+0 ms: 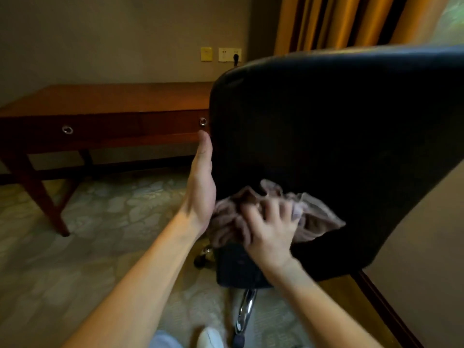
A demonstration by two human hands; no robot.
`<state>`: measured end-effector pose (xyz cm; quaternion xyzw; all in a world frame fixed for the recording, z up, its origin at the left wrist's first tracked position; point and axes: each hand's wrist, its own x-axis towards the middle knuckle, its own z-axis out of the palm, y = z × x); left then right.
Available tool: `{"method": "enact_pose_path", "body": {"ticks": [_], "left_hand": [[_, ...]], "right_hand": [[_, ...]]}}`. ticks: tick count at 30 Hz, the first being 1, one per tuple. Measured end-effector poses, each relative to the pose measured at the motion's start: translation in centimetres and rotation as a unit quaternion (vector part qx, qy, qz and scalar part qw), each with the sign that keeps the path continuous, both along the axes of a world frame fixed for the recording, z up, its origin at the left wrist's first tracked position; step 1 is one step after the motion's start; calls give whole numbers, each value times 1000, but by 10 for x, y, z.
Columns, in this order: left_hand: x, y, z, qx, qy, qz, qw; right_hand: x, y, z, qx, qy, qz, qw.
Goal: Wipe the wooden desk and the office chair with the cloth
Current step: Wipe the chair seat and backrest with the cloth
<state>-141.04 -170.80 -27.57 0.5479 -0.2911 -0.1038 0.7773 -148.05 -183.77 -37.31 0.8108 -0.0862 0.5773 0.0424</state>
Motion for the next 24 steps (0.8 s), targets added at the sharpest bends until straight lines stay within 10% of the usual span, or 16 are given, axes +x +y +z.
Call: {"method": "enact_pose_path", "body": {"ticks": [5, 8, 12, 17, 24], "left_hand": [[0, 10, 2, -44, 1, -45, 998], [-2, 10, 4, -34, 7, -59, 998], [12, 7, -26, 24, 10, 18, 999], [20, 15, -109, 146, 85, 69, 983], [38, 32, -198, 154, 234, 31, 960]], "right_hand": [[9, 2, -121, -138, 174, 54, 974], [4, -2, -206, -244, 348, 97, 900], [-8, -3, -212, -216, 418, 101, 877], [-25, -1, -126, -66, 176, 92, 978], [4, -25, -65, -50, -24, 30, 998]]}}
